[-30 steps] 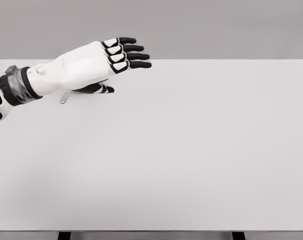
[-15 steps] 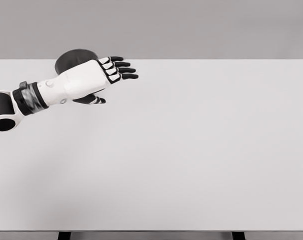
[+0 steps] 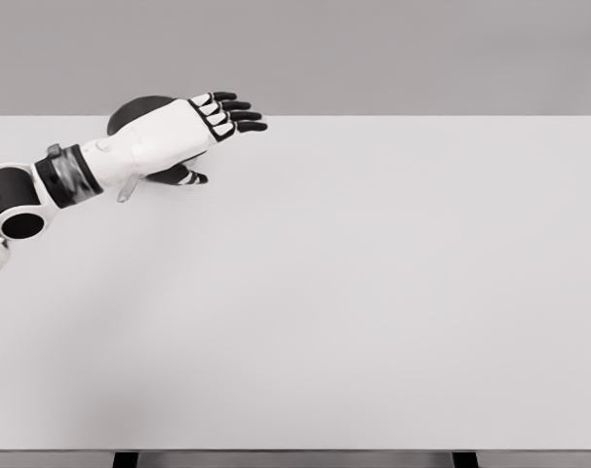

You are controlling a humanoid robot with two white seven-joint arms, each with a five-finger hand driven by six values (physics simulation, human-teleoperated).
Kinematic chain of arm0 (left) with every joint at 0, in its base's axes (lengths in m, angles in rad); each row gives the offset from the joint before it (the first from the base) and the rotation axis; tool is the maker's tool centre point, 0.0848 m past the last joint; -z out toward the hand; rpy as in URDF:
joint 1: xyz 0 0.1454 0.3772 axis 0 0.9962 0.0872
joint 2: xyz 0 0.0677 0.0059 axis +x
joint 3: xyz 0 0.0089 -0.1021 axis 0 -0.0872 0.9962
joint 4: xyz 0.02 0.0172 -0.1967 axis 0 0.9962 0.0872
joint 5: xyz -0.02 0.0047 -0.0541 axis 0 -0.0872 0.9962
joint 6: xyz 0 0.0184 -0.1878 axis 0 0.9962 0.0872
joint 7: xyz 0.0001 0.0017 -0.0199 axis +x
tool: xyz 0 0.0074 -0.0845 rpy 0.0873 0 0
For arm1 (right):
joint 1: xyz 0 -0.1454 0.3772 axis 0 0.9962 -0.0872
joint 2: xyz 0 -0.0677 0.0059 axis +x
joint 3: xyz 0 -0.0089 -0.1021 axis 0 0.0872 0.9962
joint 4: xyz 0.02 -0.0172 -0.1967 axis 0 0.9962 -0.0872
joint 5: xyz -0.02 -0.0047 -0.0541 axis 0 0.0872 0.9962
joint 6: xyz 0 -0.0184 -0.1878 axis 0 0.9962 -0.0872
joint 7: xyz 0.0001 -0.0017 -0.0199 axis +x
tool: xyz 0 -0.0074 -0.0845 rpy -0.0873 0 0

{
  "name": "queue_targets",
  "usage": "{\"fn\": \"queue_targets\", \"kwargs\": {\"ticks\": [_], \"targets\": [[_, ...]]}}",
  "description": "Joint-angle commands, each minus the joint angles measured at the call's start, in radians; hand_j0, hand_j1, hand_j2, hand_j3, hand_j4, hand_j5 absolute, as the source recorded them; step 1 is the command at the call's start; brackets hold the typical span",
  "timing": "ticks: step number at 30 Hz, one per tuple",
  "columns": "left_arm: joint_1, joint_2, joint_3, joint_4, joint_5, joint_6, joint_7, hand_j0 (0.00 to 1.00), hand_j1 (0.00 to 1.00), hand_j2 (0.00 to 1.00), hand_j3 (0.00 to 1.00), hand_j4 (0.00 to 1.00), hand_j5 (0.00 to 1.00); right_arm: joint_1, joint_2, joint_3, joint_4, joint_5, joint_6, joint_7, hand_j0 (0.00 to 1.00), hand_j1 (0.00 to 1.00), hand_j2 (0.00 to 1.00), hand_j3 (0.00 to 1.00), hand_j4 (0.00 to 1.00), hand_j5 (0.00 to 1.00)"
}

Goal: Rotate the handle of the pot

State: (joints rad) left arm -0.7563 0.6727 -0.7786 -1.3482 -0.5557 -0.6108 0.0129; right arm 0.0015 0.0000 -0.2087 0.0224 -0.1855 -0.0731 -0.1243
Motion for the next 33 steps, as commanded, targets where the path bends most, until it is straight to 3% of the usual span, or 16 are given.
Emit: {"fn": "queue_targets", "kwargs": {"ticks": [1,4,7,13,23,33], "targets": [[-0.002,-0.031,0.005,0.052,-0.041,0.0,0.001,1.0,1.0,1.0,1.0,1.0,1.0,0.0,0.0,0.0,-0.001,0.0,-0.001,0.0,1.0,1.0,1.0,1.0,1.0,1.0],[-0.009,-0.035,0.005,0.061,-0.062,0.0,0.021,1.0,1.0,1.0,1.0,1.0,1.0,0.0,0.0,0.0,0.001,0.0,0.001,0.0,1.0,1.0,1.0,1.0,1.0,1.0],[-0.015,-0.065,0.019,0.17,-0.062,0.0,0.027,1.0,1.0,1.0,1.0,1.0,1.0,0.0,0.0,0.0,-0.001,0.0,-0.001,0.0,1.0,1.0,1.0,1.0,1.0,1.0],[-0.003,-0.067,0.015,0.169,-0.104,0.0,0.03,1.0,1.0,1.0,1.0,1.0,1.0,0.0,0.0,0.0,0.001,0.0,-0.001,0.0,1.0,1.0,1.0,1.0,1.0,1.0],[0.0,-0.062,0.01,0.17,-0.105,0.0,0.03,1.0,1.0,1.0,1.0,1.0,1.0,0.0,0.0,0.0,-0.001,0.0,-0.001,0.0,1.0,1.0,1.0,1.0,1.0,1.0],[0.043,-0.018,0.019,0.169,-0.104,0.0,0.033,1.0,1.0,1.0,1.0,1.0,1.0,0.0,0.0,0.0,0.001,0.0,-0.001,0.0,1.0,1.0,1.0,1.0,1.0,1.0]]}}
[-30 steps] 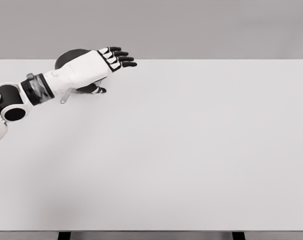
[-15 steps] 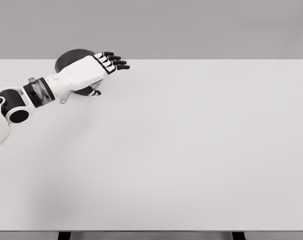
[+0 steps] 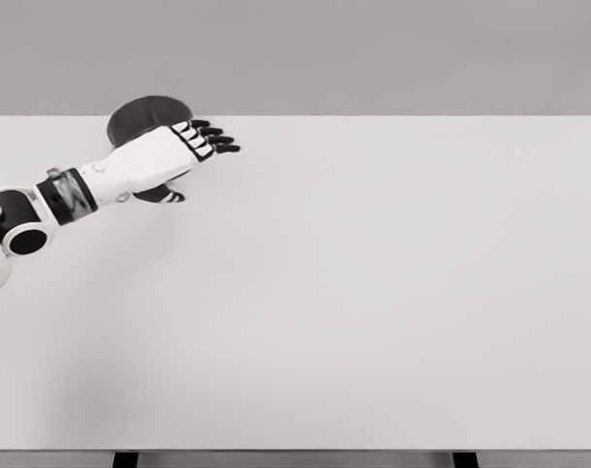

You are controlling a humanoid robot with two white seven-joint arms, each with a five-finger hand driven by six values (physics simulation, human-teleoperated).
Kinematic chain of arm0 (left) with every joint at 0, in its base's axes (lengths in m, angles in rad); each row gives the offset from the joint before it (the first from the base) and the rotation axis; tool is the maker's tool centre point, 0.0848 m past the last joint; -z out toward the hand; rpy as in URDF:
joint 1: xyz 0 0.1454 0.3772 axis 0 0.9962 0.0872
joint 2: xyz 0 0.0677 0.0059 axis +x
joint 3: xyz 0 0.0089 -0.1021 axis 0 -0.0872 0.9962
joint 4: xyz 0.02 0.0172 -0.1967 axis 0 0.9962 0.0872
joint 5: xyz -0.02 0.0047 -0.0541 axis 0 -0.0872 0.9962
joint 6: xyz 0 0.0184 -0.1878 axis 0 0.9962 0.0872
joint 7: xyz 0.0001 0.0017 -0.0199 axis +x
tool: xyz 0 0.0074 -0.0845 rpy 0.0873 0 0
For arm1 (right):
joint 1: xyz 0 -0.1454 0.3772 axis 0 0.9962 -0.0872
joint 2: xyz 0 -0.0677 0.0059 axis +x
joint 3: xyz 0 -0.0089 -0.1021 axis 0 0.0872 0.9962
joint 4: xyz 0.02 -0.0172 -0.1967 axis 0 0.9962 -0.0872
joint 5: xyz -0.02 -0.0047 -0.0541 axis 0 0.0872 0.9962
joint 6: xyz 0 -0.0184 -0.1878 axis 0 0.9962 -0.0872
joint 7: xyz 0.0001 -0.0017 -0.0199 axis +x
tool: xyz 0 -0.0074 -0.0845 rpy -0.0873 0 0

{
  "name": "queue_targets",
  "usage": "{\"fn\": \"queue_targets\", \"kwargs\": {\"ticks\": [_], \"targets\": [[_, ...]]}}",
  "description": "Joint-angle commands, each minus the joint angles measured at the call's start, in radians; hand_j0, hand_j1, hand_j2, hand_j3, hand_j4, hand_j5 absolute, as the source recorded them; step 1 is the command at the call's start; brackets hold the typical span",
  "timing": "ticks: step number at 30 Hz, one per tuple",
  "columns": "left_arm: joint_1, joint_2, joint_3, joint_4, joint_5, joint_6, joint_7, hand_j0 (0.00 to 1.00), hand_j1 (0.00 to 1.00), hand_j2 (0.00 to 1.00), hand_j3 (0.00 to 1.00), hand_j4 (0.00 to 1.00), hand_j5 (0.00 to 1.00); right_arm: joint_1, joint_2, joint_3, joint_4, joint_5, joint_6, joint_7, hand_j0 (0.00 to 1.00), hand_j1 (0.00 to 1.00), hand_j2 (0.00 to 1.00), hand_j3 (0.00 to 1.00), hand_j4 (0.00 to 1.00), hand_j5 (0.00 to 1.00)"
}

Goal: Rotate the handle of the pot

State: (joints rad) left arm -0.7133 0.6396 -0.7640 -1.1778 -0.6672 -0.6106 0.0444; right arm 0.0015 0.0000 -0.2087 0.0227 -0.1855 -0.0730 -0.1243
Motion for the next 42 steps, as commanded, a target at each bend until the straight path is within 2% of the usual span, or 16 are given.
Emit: {"fn": "queue_targets", "kwargs": {"ticks": [1,24,42], "targets": [[0.0,0.018,0.005,-0.002,0.008,0.0,0.006,1.0,1.0,1.0,1.0,1.0,1.0,0.0,0.0,0.0,0.0,0.0,-0.001,0.0,1.0,1.0,1.0,1.0,1.0,1.0],[0.003,0.092,0.008,0.006,0.008,0.0,0.008,1.0,1.0,1.0,1.0,1.0,1.0,0.0,0.0,0.0,0.0,0.0,-0.001,0.0,1.0,1.0,1.0,1.0,1.0,1.0],[0.017,0.169,0.043,0.027,0.014,0.0,0.009,1.0,1.0,1.0,1.0,1.0,1.0,0.0,0.0,0.0,0.0,0.0,0.001,0.0,1.0,1.0,1.0,1.0,1.0,1.0]]}}
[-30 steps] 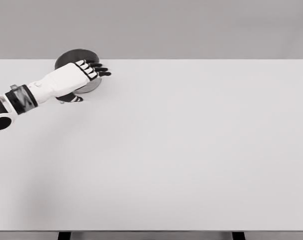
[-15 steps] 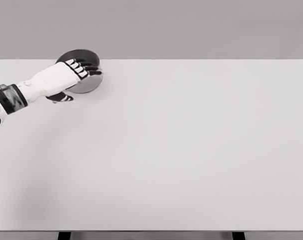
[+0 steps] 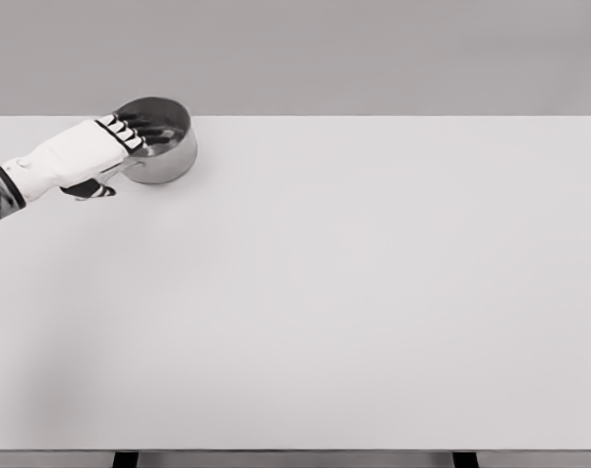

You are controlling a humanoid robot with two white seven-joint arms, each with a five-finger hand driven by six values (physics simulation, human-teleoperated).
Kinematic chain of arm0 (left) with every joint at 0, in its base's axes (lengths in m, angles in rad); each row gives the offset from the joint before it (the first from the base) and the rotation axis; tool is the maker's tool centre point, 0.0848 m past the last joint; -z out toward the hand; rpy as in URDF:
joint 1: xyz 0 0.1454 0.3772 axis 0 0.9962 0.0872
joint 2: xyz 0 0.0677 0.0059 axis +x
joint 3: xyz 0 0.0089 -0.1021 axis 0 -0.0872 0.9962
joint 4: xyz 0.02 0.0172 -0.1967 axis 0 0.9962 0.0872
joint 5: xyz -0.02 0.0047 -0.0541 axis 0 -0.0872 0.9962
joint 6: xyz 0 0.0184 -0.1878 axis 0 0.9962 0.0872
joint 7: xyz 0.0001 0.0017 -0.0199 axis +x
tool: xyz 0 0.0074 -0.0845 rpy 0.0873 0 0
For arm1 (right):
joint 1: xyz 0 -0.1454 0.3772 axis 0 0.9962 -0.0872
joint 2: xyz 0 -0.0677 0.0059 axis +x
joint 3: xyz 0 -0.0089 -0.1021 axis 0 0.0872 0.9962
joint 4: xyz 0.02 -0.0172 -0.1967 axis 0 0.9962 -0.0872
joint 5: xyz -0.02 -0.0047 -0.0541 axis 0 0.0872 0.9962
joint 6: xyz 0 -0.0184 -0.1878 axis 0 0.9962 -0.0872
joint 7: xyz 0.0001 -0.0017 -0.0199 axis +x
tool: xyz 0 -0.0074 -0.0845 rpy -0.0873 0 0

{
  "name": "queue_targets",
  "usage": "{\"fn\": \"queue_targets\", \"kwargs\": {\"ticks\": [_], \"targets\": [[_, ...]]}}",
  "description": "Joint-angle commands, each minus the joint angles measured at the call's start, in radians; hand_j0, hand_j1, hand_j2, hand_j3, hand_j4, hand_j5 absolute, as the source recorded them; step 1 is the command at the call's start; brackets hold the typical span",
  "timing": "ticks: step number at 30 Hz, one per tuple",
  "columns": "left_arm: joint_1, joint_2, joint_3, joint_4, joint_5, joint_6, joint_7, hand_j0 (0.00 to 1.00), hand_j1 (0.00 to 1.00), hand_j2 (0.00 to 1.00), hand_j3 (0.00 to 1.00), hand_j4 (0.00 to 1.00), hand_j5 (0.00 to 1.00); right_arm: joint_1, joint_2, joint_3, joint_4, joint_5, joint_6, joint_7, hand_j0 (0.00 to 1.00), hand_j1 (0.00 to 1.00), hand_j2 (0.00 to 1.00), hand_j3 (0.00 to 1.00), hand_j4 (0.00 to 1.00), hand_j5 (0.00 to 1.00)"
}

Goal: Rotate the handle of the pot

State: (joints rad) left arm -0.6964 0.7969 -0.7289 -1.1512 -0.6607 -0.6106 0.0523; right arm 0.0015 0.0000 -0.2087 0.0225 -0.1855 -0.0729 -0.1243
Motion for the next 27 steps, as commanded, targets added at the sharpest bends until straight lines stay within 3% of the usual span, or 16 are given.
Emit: {"fn": "queue_targets", "kwargs": {"ticks": [1,10,27], "targets": [[0.002,0.016,0.008,0.002,0.007,0.0,0.009,1.0,1.0,1.0,1.0,1.0,1.0,0.0,0.0,0.0,0.0,-0.002,0.001,0.0,1.0,1.0,1.0,1.0,1.0,1.0],[0.008,0.051,0.066,0.076,0.009,0.0,0.035,1.0,1.0,1.0,1.0,1.0,1.0,0.0,0.0,0.0,0.001,0.0,-0.001,0.0,1.0,1.0,1.0,1.0,1.0,1.0],[-0.005,0.065,0.088,0.18,0.003,0.0,0.035,1.0,1.0,1.0,1.0,1.0,1.0,0.0,0.0,0.0,-0.001,0.0,0.001,0.0,1.0,1.0,1.0,1.0,1.0,1.0]]}}
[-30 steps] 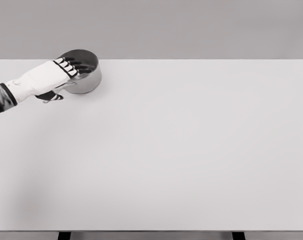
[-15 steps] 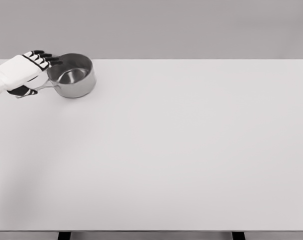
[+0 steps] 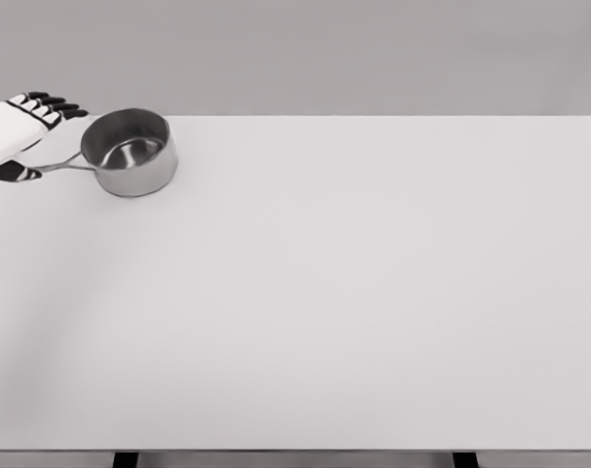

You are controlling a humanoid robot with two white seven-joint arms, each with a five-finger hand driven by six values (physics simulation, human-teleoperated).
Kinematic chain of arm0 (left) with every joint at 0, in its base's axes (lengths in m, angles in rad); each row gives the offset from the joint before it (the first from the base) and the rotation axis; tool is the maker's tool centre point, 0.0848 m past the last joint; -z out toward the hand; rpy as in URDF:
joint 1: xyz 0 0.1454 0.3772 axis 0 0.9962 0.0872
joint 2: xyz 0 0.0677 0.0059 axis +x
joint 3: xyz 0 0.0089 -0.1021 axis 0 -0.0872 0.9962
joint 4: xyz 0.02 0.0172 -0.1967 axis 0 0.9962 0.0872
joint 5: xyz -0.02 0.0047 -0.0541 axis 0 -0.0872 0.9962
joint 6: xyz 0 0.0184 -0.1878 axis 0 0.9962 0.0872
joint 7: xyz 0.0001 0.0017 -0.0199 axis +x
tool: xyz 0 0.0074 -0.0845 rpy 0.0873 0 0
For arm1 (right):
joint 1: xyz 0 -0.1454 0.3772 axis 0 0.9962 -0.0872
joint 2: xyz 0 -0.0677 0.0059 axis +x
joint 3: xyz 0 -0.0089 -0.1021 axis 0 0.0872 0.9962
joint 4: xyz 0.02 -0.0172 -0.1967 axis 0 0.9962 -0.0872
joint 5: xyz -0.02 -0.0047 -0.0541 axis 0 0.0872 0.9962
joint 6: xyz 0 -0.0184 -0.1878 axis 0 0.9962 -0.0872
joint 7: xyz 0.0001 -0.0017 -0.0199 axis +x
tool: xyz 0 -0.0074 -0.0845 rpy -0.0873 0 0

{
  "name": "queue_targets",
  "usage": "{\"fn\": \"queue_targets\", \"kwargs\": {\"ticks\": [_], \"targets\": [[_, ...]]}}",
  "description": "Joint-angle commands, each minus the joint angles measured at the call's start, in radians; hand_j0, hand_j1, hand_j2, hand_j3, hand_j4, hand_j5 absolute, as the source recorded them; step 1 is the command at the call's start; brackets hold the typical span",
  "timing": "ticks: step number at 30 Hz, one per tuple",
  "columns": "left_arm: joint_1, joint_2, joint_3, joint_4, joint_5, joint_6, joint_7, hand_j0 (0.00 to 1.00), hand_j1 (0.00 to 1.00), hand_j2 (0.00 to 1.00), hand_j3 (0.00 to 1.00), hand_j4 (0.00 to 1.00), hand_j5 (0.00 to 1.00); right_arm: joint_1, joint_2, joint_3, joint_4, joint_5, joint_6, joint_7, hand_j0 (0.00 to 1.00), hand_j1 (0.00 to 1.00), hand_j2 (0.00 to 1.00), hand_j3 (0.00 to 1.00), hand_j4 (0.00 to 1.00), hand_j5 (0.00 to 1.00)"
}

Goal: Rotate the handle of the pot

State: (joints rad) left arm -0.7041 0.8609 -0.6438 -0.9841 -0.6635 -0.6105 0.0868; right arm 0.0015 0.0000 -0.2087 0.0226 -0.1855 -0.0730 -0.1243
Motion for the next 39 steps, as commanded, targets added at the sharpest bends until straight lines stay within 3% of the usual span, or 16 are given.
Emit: {"fn": "queue_targets", "kwargs": {"ticks": [1,16,39], "targets": [[0.0,0.001,0.004,0.024,0.005,0.0,0.001,1.0,1.0,1.0,1.0,1.0,1.0,0.0,0.0,0.0,0.0,0.0,-0.001,0.0,1.0,1.0,1.0,1.0,1.0,1.0],[-0.025,-0.008,0.026,0.119,0.002,0.0,-0.001,1.0,1.0,1.0,1.0,1.0,1.0,0.0,0.0,0.0,0.0,0.0,-0.001,0.0,1.0,1.0,1.0,1.0,1.0,1.0],[-0.038,-0.051,0.024,0.151,-0.001,0.0,-0.01,1.0,1.0,1.0,1.0,1.0,1.0,0.0,0.0,0.0,0.0,0.0,-0.001,0.0,1.0,1.0,1.0,1.0,1.0,1.0]]}}
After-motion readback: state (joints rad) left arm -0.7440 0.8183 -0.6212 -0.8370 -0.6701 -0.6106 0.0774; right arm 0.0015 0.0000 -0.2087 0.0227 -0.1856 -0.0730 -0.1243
